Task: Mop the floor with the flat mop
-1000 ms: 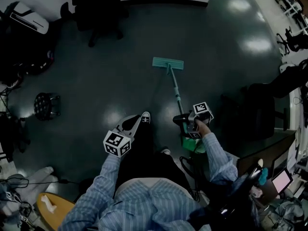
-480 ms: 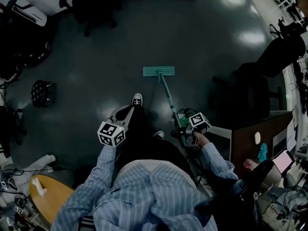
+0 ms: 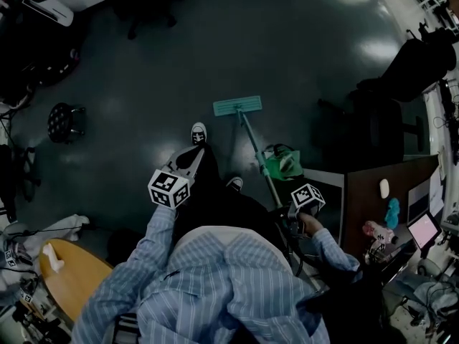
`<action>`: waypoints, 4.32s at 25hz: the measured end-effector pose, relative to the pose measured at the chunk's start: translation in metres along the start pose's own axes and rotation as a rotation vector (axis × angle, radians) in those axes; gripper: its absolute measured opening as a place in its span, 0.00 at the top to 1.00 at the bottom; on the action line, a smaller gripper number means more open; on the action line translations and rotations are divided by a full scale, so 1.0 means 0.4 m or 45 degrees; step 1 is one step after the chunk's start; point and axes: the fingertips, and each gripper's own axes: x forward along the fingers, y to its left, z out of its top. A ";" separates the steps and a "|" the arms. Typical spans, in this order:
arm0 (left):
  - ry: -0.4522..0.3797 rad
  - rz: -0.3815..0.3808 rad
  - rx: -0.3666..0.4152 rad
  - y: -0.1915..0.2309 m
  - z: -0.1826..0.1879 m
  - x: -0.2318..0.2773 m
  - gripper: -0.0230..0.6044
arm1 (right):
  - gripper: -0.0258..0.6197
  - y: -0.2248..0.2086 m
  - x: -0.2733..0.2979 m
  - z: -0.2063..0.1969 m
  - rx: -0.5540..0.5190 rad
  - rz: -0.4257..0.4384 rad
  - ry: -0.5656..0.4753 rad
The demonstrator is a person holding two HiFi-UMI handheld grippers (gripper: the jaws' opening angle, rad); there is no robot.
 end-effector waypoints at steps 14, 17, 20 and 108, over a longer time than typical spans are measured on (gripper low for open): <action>0.002 -0.026 0.028 -0.023 0.002 -0.004 0.95 | 0.94 0.053 -0.017 0.070 0.021 0.127 -0.164; -0.001 -0.013 0.023 -0.002 0.007 -0.005 0.95 | 0.94 0.085 -0.031 0.114 0.015 0.125 -0.209; -0.006 -0.001 0.013 0.026 0.017 0.002 0.95 | 0.94 0.117 -0.036 0.166 -0.005 0.095 -0.224; -0.015 0.003 -0.050 0.255 0.137 0.134 0.95 | 0.95 0.476 0.017 0.622 -0.043 0.058 -0.257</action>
